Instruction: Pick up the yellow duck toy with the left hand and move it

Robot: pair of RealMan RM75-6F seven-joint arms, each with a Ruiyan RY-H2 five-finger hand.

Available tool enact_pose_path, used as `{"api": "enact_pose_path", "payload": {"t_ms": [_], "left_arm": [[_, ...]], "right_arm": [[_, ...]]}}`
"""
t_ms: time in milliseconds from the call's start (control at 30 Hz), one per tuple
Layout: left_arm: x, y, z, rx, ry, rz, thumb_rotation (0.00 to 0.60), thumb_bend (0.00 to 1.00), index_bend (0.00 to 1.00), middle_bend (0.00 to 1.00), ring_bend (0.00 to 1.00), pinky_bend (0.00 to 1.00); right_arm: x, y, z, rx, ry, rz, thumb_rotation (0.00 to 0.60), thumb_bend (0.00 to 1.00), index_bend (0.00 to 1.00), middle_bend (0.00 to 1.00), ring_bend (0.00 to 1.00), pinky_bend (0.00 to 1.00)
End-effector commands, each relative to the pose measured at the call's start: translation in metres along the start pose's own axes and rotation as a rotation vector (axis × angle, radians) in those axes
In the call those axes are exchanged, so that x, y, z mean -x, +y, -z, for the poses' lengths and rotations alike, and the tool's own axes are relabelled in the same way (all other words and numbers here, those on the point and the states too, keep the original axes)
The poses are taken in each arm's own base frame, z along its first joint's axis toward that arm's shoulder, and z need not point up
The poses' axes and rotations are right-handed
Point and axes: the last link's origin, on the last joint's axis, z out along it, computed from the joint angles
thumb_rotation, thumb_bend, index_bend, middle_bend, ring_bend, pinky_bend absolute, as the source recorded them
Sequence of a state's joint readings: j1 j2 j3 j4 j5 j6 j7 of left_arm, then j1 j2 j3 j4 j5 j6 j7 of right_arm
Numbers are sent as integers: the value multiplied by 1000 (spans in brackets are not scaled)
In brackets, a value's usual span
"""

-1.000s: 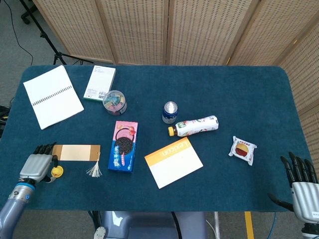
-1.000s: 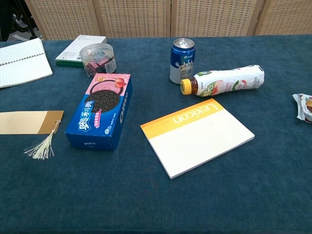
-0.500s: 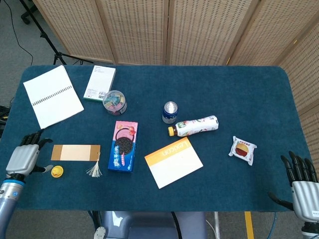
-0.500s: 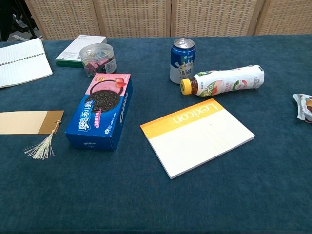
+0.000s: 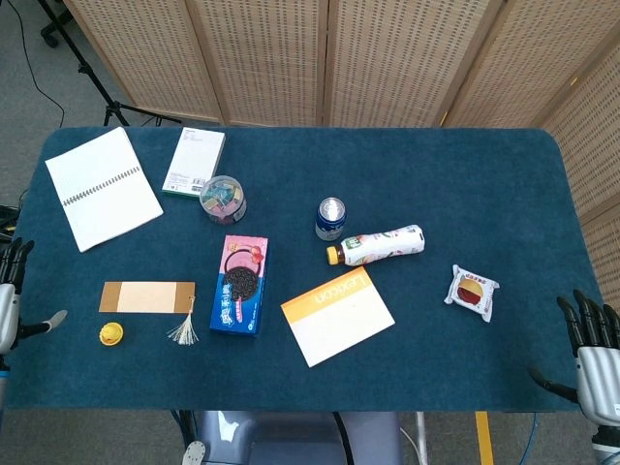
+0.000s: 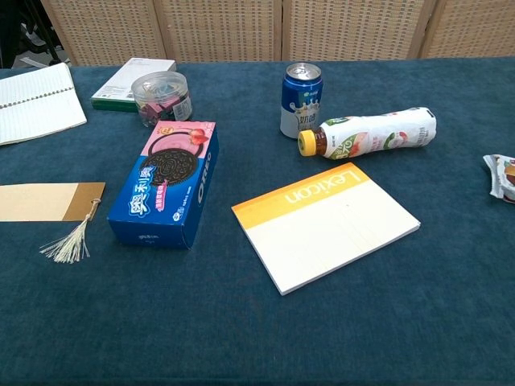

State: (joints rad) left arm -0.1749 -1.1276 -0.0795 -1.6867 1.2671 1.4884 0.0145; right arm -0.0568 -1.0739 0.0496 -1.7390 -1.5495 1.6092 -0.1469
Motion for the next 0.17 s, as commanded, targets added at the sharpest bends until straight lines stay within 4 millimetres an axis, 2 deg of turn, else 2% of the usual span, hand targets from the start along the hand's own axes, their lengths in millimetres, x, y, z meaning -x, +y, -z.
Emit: {"api": "enact_pose_path", "payload": {"t_ms": [33,167], "left_arm": [[6,-8,6,-8,4,-9,600,93,0,0,0,0],[9,-13,5,-26,-24,-11,600,95,0,0,0,0]], "right_arm": [[1,1,-1,7,-2,1,600,0,25,0,0,0],[2,0,-1,3,-9,8,600,0,25,0,0,0]]}}
